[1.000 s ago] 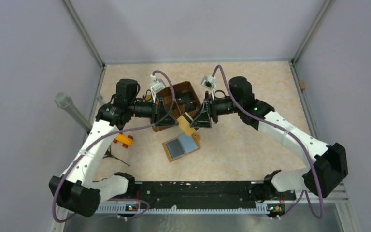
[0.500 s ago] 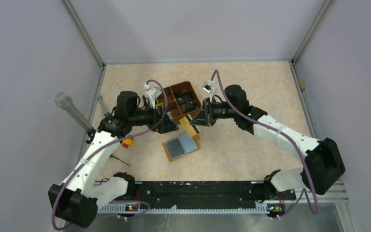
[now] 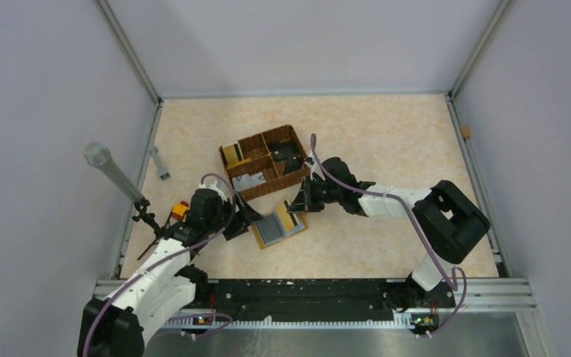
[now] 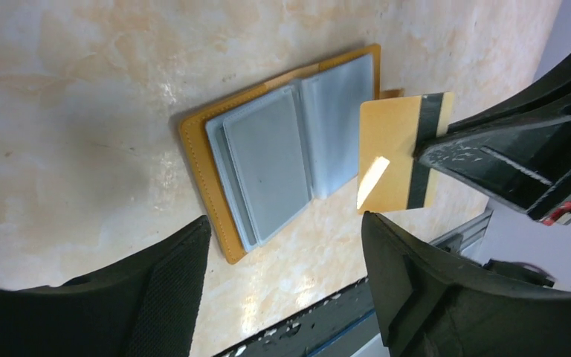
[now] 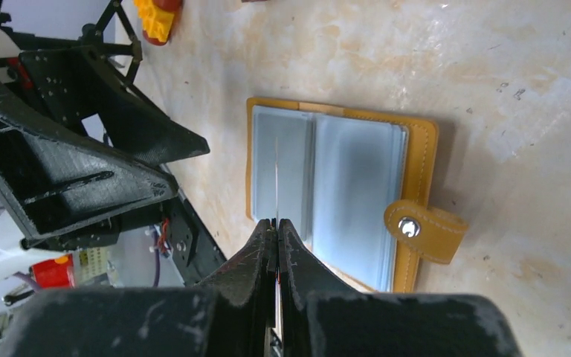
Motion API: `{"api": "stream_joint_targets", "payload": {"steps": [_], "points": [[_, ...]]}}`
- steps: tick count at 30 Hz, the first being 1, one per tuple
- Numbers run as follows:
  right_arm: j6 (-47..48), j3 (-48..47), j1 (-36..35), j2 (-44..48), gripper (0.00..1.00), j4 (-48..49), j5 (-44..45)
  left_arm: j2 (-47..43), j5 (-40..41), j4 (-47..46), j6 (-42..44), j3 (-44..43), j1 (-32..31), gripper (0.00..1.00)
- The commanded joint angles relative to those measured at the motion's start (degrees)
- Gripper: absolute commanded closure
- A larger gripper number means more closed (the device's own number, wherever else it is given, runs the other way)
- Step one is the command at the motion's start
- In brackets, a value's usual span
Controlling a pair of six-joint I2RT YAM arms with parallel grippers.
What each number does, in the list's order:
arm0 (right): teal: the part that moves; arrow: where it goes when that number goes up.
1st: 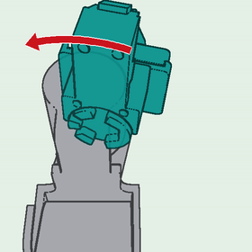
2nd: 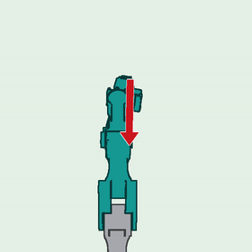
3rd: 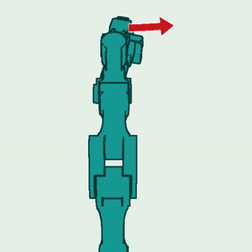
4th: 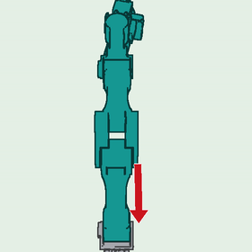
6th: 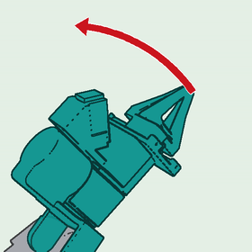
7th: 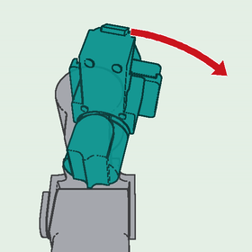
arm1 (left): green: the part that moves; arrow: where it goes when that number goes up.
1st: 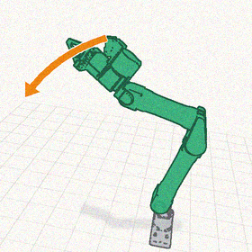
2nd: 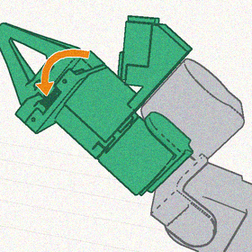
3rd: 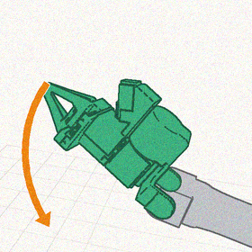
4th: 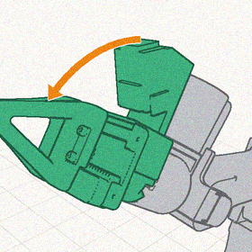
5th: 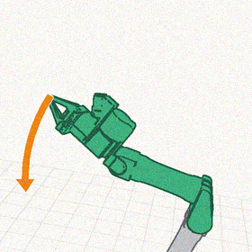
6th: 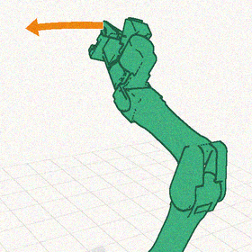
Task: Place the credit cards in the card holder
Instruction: Insert the credit card into the card holder.
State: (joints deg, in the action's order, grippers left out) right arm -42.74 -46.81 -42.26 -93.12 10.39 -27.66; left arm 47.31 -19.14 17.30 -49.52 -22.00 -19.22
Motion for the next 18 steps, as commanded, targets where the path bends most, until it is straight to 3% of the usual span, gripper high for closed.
{"api": "stream_joint_targets", "payload": {"steps": [1, 6, 18], "points": [[-3.6, -0.5, -1.2, -3.4, 1.0, 7.0, 1.2, -0.1, 3.4, -7.7, -5.8, 3.3, -0.2, 0.26], [-3.8, -1.1, -1.9, -6.1, 1.0, 7.4, 2.4, 3.6, 1.0, -13.1, -7.4, 6.0, -0.2, 0.35], [-4.2, -0.2, -2.1, -9.3, 1.0, 10.0, 1.8, 8.6, 0.8, -16.9, -7.5, 7.9, -0.2, 0.43]]}}
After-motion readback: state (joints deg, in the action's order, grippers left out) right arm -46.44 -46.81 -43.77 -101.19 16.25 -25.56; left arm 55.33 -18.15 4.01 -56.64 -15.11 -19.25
